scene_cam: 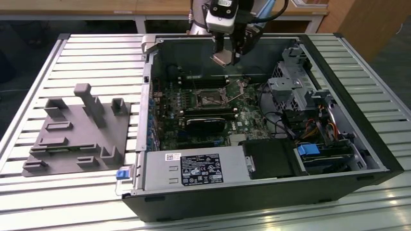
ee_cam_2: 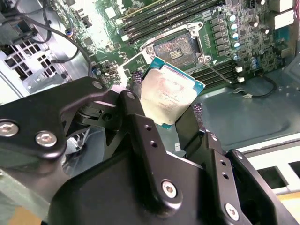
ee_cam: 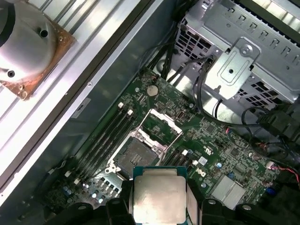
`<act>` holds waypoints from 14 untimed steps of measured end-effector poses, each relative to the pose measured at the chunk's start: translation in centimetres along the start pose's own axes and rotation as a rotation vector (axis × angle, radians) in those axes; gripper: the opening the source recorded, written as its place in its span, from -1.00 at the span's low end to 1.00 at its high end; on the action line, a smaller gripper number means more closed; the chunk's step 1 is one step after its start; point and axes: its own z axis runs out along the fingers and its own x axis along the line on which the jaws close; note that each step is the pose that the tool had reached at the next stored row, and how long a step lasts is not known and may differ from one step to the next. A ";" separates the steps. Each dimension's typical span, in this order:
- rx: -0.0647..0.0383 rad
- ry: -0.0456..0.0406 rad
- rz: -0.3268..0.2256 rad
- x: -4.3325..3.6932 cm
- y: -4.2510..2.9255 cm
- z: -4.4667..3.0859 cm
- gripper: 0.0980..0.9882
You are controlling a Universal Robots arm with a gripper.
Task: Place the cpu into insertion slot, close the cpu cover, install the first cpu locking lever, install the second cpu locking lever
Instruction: 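Place the cpu into insertion slot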
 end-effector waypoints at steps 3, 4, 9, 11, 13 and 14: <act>-0.001 -0.0032 0.036 0.01 0.00 0.07 -0.01; -0.001 -0.0044 0.048 0.01 -0.01 0.09 -0.01; -0.002 -0.0100 0.111 0.01 -0.01 0.21 -0.01; -0.003 -0.0120 0.134 0.02 -0.02 0.26 -0.01; -0.003 -0.0140 0.157 0.02 -0.02 0.31 -0.01; -0.003 -0.0150 0.169 0.02 -0.02 0.33 -0.01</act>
